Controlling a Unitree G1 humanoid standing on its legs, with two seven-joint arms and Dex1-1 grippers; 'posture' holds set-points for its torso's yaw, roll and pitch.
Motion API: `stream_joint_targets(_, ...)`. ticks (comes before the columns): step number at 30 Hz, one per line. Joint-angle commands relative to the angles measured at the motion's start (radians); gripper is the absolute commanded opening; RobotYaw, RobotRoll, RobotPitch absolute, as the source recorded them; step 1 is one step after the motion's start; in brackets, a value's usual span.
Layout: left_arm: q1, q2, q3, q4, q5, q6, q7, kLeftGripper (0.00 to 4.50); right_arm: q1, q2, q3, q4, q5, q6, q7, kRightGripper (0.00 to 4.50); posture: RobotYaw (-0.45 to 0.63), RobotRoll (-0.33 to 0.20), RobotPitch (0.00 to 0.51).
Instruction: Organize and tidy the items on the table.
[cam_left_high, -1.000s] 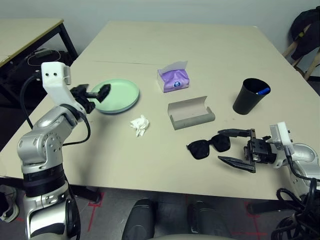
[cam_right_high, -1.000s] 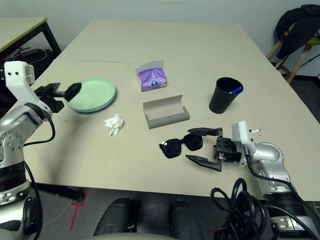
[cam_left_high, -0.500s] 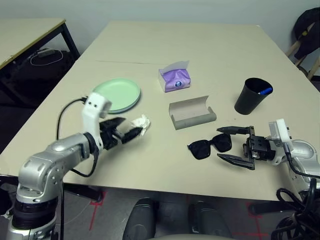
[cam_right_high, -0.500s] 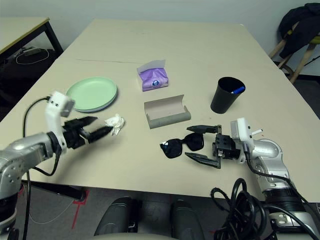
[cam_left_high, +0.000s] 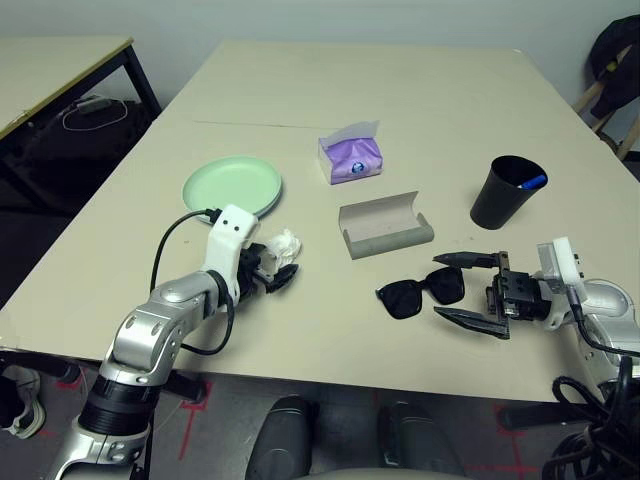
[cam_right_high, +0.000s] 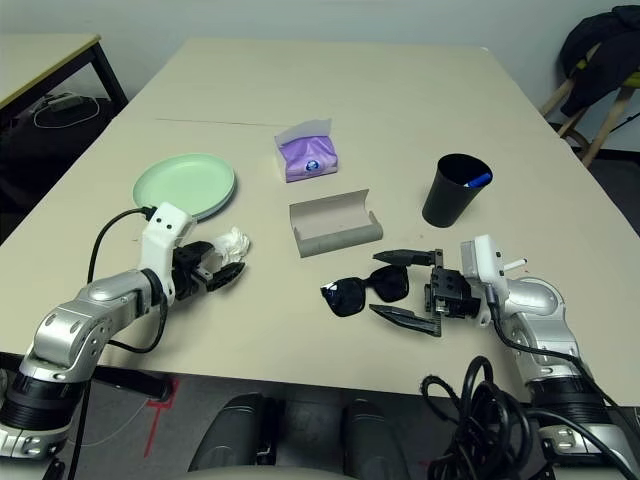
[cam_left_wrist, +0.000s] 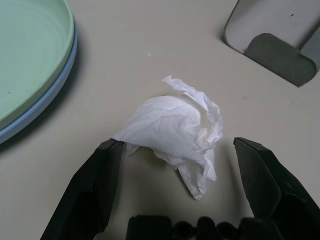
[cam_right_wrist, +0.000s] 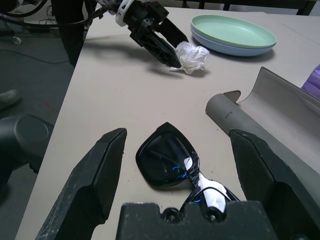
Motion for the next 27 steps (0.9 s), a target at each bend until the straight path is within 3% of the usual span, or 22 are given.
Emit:
stream_joint_targets(1,-0.009,-0.011,0.011,0.015,0.02,-0.019,0.005,3.53,0.01,-0.013,-0.007,-0.005,-0.003,-0.009,-0.005,4.5,0.08,0.0,0.066)
stream_joint_targets(10,-0.005,0.003,0.087,-0.06,-0.037,0.033,-0.022,0.03,0.0,-0.011,0.003,0.005,-0.015,-0.022,-0.012,4.5,0.08,0.0,0.07)
stream_joint_targets(15,-0.022,0.023,0.181,-0.157,-0.176,0.154,-0.071,0.01,0.0,-0.011,0.002,0.01,-0.016,-0.025,-0.012,4.5,0.09,0.0,0.073)
stream_joint_targets(20,-0.14,-0.015,0.281,-0.128,-0.238,0.2,-0.011,0.01,-0.003,-0.004,0.001,0.022,-0.017,-0.028,-0.016,4.5,0.09,0.0,0.073)
stream_joint_targets(27,-0.255,-0.05,0.229,0.149,-0.016,0.012,0.156,0.01,0.0,0.006,-0.002,0.035,-0.012,-0.037,-0.018,4.5,0.09,0.0,0.073)
